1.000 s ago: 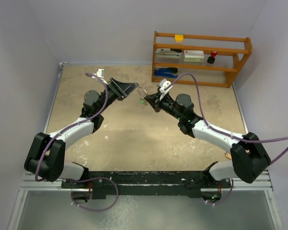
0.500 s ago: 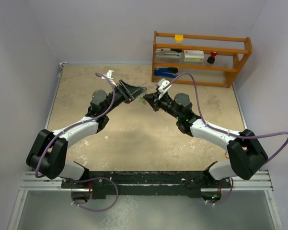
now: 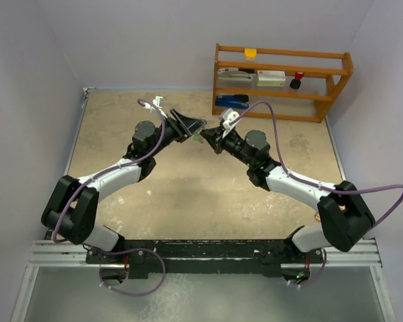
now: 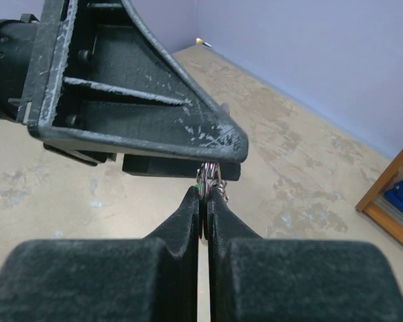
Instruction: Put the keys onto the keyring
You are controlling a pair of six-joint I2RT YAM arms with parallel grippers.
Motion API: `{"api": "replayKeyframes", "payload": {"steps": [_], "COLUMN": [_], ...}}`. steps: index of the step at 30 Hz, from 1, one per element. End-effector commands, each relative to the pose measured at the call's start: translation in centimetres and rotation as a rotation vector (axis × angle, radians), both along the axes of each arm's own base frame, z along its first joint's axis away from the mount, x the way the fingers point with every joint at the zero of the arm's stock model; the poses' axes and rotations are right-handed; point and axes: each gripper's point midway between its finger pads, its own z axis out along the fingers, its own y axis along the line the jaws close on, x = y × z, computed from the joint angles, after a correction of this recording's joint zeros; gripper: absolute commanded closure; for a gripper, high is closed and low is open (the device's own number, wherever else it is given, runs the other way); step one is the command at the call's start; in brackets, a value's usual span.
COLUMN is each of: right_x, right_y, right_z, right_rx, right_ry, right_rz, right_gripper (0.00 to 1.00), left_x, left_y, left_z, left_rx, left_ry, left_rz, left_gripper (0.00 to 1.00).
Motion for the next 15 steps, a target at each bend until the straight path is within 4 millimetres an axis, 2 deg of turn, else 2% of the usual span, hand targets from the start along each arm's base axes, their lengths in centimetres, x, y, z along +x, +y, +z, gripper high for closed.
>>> {"api": "replayKeyframes", "payload": {"steps": [1, 7, 9, 11, 15], "right_x": [-0.3, -0.6, -0.8, -0.9, -1.0], "right_y": [-0.4, -0.3, -0.4, -0.3, -0.3], "right_z": [3.2, 1.8, 1.6, 1.5, 1.2], "right_rx": [0.055, 0.04, 0.041, 0.047, 0.045], "right_ry": [-0.089, -0.063, -0.059, -0.057, -0.04], "right_rz": [0.001, 0.009, 0.012, 0.015, 0.02], "right_gripper": [1.0, 1.0, 1.0, 1.0, 1.0], "left_x": [1.1, 1.6, 1.7, 1.7, 2.0], "left_y": [-0.3, -0.5, -0.5, -0.5, -0.7], "left_z": [3.3, 3.7, 3.7, 3.6, 3.4], "left_rx": [-0.047, -0.062, -0.063, -0.06, -0.068], "left_ry": [-0.084, -0.087, -0.088, -0.089, -0.086], "left_rz": [0.022, 0.027, 0.027, 0.029, 0.025], "left_gripper": [0.48, 0.5, 0.53, 0.64, 0.91]}}
